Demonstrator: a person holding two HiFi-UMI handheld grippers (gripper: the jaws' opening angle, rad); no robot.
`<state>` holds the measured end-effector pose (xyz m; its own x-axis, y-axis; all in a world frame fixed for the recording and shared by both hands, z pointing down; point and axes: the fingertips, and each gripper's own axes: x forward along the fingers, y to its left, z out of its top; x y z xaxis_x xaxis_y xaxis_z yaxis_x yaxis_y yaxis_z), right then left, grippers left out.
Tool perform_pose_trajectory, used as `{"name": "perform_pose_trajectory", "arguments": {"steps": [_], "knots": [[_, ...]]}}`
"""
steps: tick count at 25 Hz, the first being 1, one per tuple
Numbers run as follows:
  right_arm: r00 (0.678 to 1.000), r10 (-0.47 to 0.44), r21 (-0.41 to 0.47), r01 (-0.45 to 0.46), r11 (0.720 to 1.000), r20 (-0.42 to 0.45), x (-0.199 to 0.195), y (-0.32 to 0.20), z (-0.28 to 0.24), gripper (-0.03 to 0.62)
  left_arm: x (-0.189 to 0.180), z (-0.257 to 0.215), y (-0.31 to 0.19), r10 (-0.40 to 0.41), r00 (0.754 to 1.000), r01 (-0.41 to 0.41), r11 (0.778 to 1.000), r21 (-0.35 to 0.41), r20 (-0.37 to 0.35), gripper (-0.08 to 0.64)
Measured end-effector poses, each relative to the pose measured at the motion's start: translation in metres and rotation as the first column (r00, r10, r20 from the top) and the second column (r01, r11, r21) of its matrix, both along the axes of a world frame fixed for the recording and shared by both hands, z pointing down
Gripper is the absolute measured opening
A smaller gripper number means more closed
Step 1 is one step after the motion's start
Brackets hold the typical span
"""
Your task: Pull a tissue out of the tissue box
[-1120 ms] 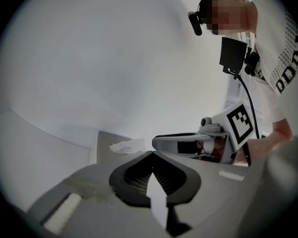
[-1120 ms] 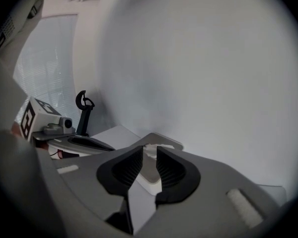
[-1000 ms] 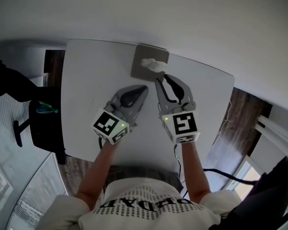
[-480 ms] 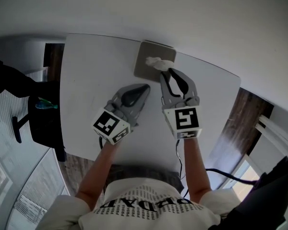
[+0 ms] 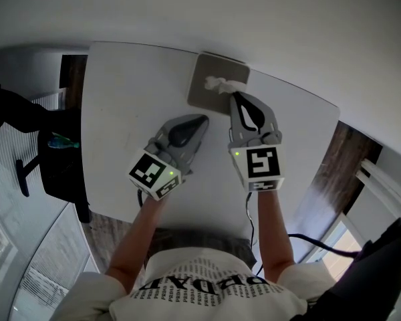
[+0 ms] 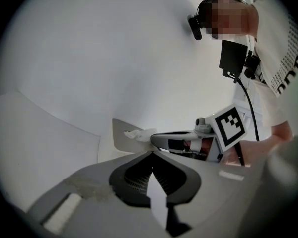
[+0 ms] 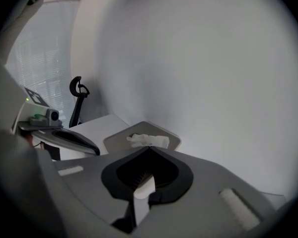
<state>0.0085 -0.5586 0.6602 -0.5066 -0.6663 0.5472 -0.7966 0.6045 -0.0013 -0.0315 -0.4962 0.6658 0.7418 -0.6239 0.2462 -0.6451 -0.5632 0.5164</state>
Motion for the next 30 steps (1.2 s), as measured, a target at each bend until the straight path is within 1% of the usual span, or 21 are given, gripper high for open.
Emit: {"name": "perform_pose_trajectory", "arguments": {"steps": [4,12,16,19,23,27,30], "knots": [[1.0,0.002,-0.009,-0.002,1.0,0.021,0.001,0.002,-0.001,0.01,0.002,0.001,0.0,0.0,1.0,0.0,1.0,-0.002,-0.003,-0.009],[1.0,-0.013,-0.014,0.014,1.0,0.024,0.0,0.003,-0.007,0.009,0.004,-0.002,-0.001,0.004,1.0,-0.004,1.0,-0.003,-0.012,-0.009],[0.999,0.001,-0.016,0.0,1.0,0.044,0.001,0.007,-0.016,0.01,0.003,-0.012,0.002,0.003,1.0,-0.003,1.0,0.008,-0.013,-0.009],[0.999,0.013,-0.025,-0.012,1.0,0.035,0.005,0.011,-0.022,0.009,0.002,-0.02,0.005,0.005,1.0,-0.005,1.0,0.015,-0.016,-0.009],[0.999,0.001,0.011,-0.001,1.0,0.041,0.004,0.01,-0.037,0.01,0.004,-0.03,0.007,0.018,0.999,-0.017,0.999,0.036,-0.027,-0.009],[1.0,0.012,-0.013,-0.012,1.0,0.026,0.009,0.016,-0.04,0.009,0.006,-0.041,0.009,0.019,0.999,-0.017,0.999,0.05,-0.031,-0.009],[0.999,-0.001,0.012,0.001,1.0,0.041,0.006,0.015,-0.053,0.01,0.006,-0.05,0.011,0.022,0.999,-0.02,0.998,0.06,-0.032,-0.009]]}}
